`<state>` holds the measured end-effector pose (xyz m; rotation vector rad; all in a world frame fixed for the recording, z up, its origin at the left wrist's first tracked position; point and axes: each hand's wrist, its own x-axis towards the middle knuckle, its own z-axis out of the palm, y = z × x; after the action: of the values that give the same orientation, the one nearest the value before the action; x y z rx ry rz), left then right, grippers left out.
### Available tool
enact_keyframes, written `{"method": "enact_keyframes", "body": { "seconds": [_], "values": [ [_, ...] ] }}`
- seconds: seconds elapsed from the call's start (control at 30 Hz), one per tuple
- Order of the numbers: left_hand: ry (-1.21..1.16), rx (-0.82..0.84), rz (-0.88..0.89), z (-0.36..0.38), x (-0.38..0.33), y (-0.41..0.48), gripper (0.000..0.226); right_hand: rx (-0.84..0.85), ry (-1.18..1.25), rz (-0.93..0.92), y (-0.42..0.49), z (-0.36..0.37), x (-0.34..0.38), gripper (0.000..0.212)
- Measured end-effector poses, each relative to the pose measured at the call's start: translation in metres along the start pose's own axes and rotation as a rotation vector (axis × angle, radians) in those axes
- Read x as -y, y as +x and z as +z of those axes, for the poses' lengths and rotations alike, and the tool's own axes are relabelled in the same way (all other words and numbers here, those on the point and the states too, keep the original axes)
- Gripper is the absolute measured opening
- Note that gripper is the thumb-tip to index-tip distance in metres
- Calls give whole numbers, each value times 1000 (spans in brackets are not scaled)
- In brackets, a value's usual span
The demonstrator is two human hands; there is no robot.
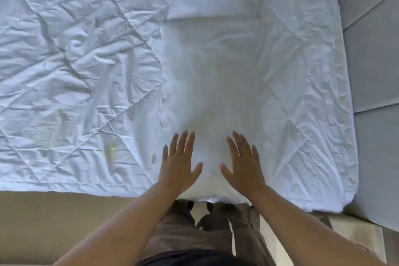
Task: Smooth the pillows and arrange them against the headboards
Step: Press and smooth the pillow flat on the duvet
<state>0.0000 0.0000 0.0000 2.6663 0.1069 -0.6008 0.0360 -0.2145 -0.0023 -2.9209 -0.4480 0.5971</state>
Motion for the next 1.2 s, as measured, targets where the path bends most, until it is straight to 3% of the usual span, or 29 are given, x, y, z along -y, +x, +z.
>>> {"method": "enact_keyframes", "body": {
  "seconds": [0.23, 0.7, 1.03, 1.2],
  "values": [
    [138, -152, 58, 65, -2, 40, 71, -120, -90, -183, 40, 66, -27, 83],
    [110, -280, 51, 189, 40, 108, 73, -263, 6, -243, 97, 185, -55, 83],
    [157, -139, -9, 148, 34, 82, 77, -166, -56, -250, 78, 153, -69, 81],
    [134, -108, -125, 131, 48, 51, 80, -55, -41, -84, 51, 133, -86, 87]
  ]
}}
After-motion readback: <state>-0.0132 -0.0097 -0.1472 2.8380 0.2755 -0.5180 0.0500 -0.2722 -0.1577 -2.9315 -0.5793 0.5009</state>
